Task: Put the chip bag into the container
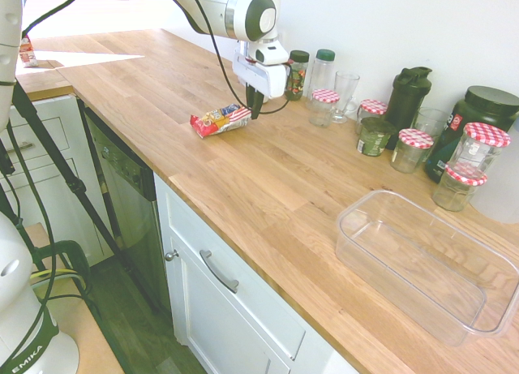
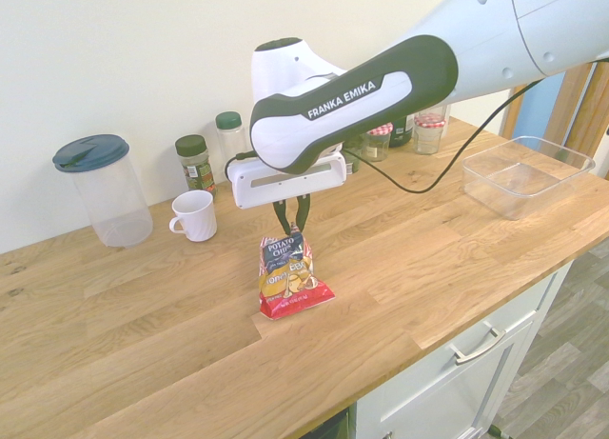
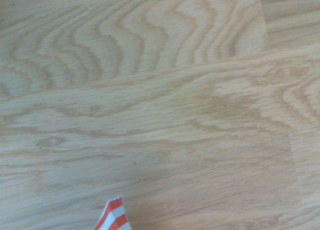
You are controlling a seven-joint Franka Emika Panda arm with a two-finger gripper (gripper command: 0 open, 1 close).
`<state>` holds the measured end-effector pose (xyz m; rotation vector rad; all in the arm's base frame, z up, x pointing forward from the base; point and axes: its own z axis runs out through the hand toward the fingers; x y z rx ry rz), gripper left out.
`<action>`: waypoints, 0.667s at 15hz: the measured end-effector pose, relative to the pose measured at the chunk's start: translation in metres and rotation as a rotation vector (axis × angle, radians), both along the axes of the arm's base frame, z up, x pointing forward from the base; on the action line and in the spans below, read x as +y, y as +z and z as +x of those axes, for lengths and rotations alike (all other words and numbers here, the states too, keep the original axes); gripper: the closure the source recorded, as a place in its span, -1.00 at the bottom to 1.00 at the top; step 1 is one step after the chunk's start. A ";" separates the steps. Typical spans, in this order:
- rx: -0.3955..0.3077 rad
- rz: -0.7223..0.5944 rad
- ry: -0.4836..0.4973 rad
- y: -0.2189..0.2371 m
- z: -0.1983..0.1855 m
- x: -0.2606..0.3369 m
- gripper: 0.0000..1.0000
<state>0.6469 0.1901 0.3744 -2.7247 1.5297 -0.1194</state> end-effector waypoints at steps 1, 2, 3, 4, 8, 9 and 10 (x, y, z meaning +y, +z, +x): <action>0.001 -0.001 0.000 -0.001 0.000 -0.001 1.00; 0.003 -0.001 0.001 -0.002 -0.001 -0.001 1.00; 0.002 -0.001 0.001 -0.002 -0.001 -0.001 1.00; 0.001 0.000 0.002 -0.002 -0.001 -0.001 1.00; -0.025 0.010 0.004 0.009 -0.001 -0.002 1.00; -0.035 0.014 0.004 0.017 -0.002 -0.003 1.00; -0.048 0.017 0.005 0.027 -0.005 -0.004 1.00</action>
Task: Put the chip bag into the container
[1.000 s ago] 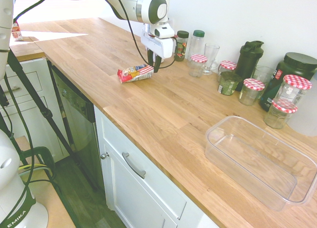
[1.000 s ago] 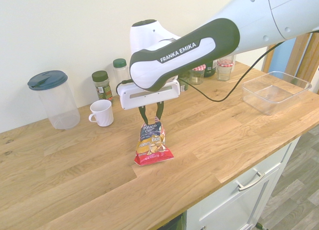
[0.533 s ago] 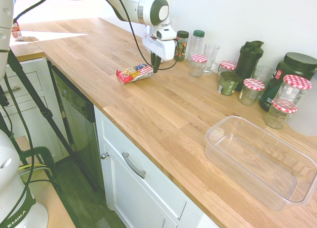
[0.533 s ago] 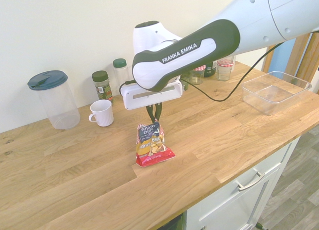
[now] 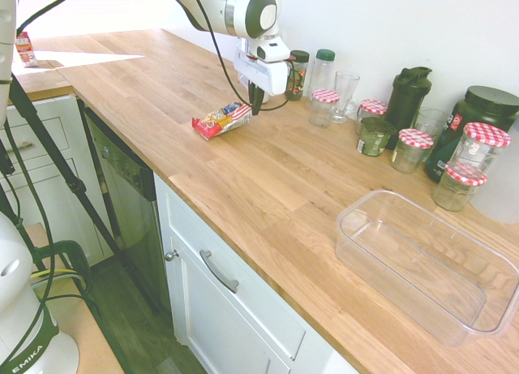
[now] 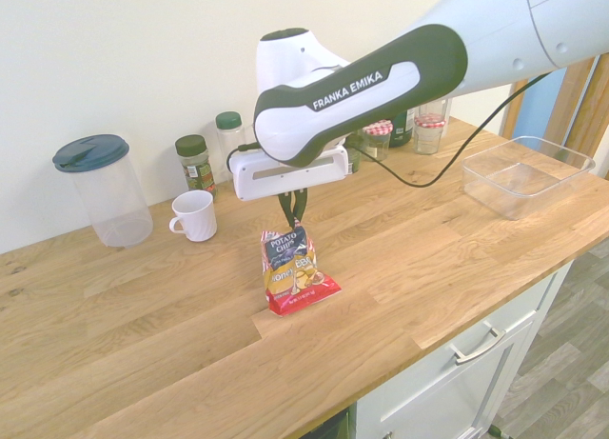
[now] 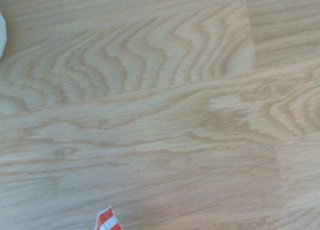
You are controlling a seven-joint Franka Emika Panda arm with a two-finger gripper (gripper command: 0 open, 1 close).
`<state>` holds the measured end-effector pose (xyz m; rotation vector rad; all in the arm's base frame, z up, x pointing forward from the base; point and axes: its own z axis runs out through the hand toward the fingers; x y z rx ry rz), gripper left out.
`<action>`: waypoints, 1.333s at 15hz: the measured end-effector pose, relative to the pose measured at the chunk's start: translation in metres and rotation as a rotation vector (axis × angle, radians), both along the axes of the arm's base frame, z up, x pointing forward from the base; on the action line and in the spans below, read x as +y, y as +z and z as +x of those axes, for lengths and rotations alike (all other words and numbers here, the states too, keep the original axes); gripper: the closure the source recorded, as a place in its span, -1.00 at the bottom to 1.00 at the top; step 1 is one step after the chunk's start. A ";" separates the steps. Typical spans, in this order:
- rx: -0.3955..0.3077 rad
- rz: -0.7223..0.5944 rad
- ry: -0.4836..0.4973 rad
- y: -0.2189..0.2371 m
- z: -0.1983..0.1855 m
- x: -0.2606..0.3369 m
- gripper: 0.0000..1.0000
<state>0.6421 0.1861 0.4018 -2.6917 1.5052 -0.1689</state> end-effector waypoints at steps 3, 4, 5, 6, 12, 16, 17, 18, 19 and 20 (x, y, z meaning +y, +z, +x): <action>-0.035 0.004 0.003 0.030 -0.013 -0.003 1.00; -0.045 0.006 0.005 0.039 -0.018 -0.002 1.00; -0.054 0.007 0.009 0.047 -0.023 -0.001 1.00; -0.062 0.007 0.013 0.054 -0.028 0.000 1.00; -0.115 0.002 0.041 0.097 -0.069 0.004 1.00; -0.142 0.000 0.036 0.117 -0.088 -0.004 1.00; -0.150 0.000 0.026 0.123 -0.091 -0.011 1.00; -0.157 0.000 0.011 0.128 -0.093 -0.022 1.00; -0.162 0.002 -0.001 0.134 -0.096 -0.037 1.00; -0.162 0.005 -0.014 0.139 -0.098 -0.055 1.00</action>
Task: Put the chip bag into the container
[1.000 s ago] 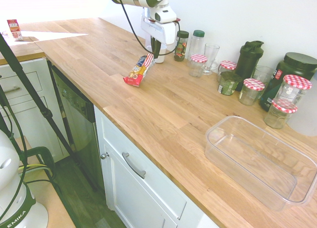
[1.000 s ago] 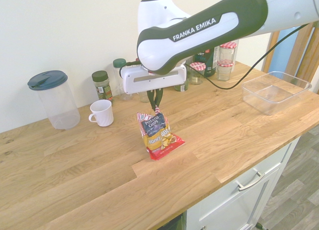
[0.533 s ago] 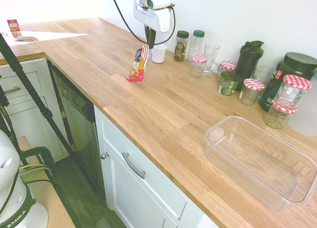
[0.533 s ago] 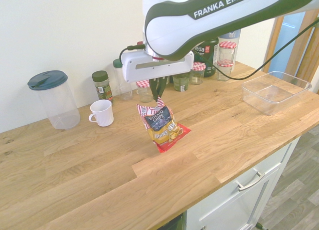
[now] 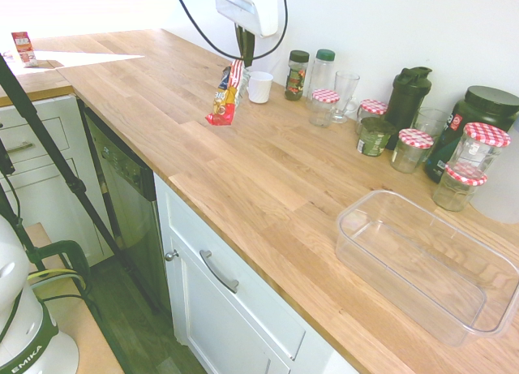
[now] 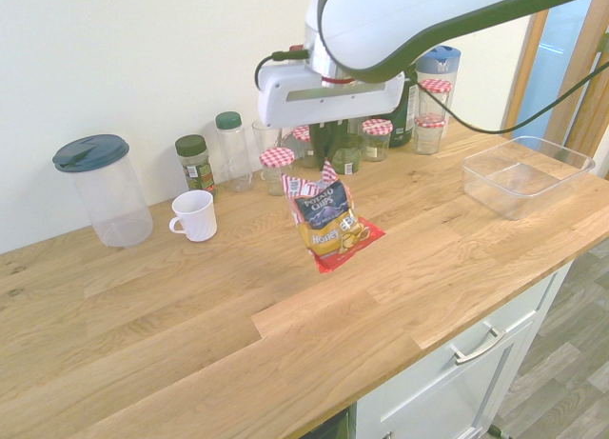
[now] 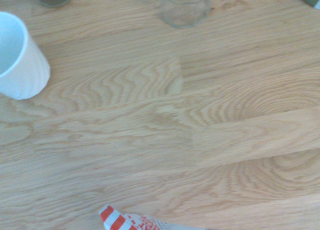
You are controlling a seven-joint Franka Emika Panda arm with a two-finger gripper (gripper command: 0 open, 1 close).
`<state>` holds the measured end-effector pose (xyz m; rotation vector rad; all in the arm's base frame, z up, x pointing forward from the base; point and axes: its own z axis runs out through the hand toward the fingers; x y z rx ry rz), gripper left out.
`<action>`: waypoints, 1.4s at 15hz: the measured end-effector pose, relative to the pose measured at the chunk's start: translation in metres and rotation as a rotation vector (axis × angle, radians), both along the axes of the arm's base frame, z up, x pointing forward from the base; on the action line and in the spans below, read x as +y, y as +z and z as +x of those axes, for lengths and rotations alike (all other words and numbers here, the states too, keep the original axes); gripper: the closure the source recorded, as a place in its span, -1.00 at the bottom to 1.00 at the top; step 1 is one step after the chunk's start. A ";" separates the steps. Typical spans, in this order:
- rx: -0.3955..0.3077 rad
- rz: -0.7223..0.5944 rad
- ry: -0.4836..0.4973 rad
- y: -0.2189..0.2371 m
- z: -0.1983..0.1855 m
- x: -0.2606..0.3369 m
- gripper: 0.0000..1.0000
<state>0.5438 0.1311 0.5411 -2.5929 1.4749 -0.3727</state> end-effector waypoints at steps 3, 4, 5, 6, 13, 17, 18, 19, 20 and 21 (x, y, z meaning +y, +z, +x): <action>0.003 0.018 -0.031 0.010 -0.009 -0.066 1.00; 0.004 0.022 -0.043 0.010 -0.011 -0.089 1.00; 0.006 0.029 -0.052 0.010 -0.013 -0.114 1.00; 0.005 0.035 -0.063 0.010 -0.014 -0.140 1.00; -0.015 0.085 -0.110 0.017 -0.043 -0.303 1.00; -0.030 0.112 -0.119 0.020 -0.047 -0.366 1.00; -0.029 0.119 -0.120 0.018 -0.042 -0.378 1.00; -0.025 0.125 -0.122 0.013 -0.036 -0.389 1.00; -0.022 0.131 -0.122 0.007 -0.031 -0.399 1.00; -0.017 0.137 -0.120 0.001 -0.025 -0.408 1.00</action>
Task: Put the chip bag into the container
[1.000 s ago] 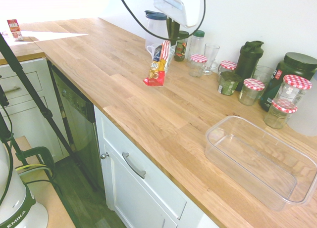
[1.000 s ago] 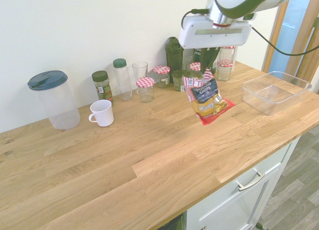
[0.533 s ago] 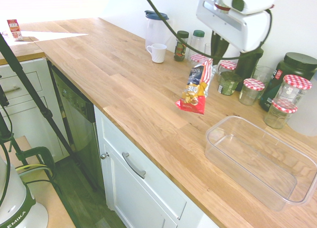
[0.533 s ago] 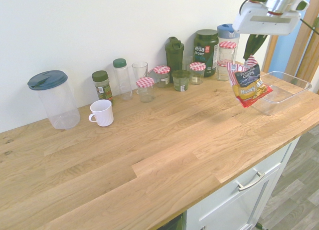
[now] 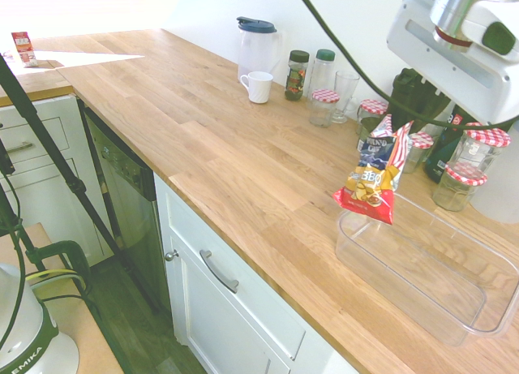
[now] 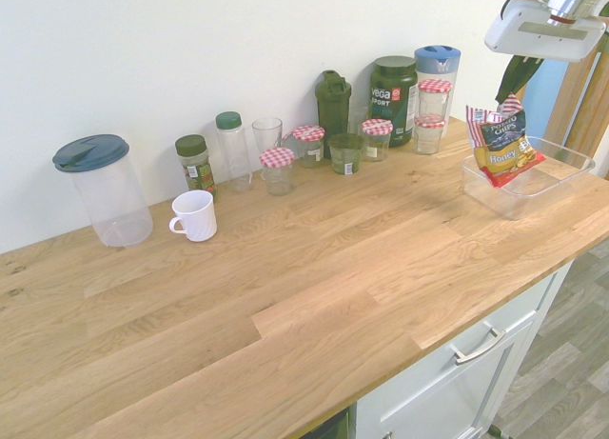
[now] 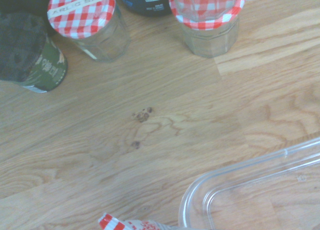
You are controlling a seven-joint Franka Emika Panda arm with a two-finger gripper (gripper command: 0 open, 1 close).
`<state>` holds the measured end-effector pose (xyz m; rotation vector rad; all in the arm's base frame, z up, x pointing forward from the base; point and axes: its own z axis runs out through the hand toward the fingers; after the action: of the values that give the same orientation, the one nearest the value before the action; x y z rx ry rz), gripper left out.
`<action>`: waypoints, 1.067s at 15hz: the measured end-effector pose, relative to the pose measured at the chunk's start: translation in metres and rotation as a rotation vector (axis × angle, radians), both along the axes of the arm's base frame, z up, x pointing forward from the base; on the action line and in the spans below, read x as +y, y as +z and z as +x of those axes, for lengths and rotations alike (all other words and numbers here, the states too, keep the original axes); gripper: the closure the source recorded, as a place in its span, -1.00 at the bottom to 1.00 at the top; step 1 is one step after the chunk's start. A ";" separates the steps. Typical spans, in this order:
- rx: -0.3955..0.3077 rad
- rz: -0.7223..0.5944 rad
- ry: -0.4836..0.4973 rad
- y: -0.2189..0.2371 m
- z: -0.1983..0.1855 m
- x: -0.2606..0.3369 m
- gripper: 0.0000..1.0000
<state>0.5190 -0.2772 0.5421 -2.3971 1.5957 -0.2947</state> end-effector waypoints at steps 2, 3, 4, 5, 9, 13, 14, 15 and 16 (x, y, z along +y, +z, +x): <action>0.008 0.010 -0.001 -0.008 0.008 -0.018 1.00; 0.011 0.015 -0.004 -0.009 0.010 -0.028 1.00; 0.012 0.022 -0.005 -0.009 0.010 -0.037 1.00; 0.013 0.031 -0.006 -0.009 0.011 -0.046 1.00; 0.024 0.050 -0.010 -0.015 0.013 -0.075 1.00; 0.058 0.065 -0.002 -0.045 0.021 -0.085 1.00; 0.064 0.068 0.000 -0.051 0.022 -0.085 1.00; 0.068 0.069 0.002 -0.055 0.024 -0.085 1.00; 0.071 0.071 0.004 -0.058 0.025 -0.085 1.00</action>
<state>0.5440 -0.3624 0.4843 -2.3821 1.6027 -0.1519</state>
